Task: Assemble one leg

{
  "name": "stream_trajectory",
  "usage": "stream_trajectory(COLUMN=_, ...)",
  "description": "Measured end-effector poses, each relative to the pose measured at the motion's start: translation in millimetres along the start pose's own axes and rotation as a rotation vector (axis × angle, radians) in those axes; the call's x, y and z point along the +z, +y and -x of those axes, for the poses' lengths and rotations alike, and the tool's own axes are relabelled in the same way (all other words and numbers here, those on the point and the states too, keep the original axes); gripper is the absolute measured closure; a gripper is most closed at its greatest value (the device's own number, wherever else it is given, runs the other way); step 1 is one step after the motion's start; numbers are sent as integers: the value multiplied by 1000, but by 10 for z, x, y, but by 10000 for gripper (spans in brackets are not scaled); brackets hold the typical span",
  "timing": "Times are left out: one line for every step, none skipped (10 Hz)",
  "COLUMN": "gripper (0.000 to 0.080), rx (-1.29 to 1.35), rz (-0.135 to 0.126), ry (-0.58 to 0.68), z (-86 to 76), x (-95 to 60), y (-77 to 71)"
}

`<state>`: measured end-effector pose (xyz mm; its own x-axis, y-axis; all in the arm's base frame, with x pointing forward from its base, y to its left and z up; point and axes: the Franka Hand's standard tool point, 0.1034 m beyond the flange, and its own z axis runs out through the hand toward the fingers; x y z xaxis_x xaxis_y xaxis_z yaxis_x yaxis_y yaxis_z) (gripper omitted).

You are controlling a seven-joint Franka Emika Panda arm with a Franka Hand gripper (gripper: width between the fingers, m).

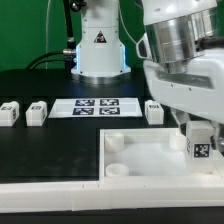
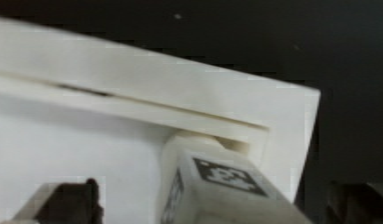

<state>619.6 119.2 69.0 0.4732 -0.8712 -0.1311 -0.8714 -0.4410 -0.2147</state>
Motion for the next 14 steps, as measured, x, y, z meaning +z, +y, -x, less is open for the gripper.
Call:
stream_trajectory(gripper=156, rx=-91, rz=0, ry=3, z=-6, x=5, y=3)
stream_trajectory(gripper=151, rx=-221, rz=3, ry=4, z=-15, x=10, y=10)
stream_trajectory(gripper=150, rx=-401, rz=19, ry=11, z=-35, x=10, y=23)
stream_trajectory(gripper=150, rx=-605, rz=53, ry=27, z=-86, x=3, y=25)
stream_trajectory(gripper=150, rx=-736, rz=66, ry=37, z=-126, x=-24, y=-4)
stream_trajectory(gripper=150, rx=-925, rz=76, ry=37, z=-170, x=-38, y=-1)
stream_trajectory(gripper=150, rx=-1022, rz=77, ry=42, z=-185, x=-49, y=-14)
stream_trajectory(gripper=278, rx=-932, rz=70, ry=43, z=-169, x=-42, y=-17)
stream_trajectory(gripper=414, rx=-939, rz=71, ry=43, z=-172, x=-42, y=-16)
stream_trajectory(gripper=414, rx=-838, rz=63, ry=43, z=-159, x=-41, y=-21)
stream_trajectory(gripper=509, rx=-679, rz=55, ry=43, z=-159, x=-39, y=-15)
stream_trajectory(gripper=509, rx=-599, rz=54, ry=46, z=-164, x=-39, y=-11)
stream_trajectory(gripper=509, rx=-467, rz=51, ry=45, z=-170, x=-41, y=-4)
stream_trajectory(gripper=509, rx=-237, rz=45, ry=33, z=-168, x=-47, y=9)
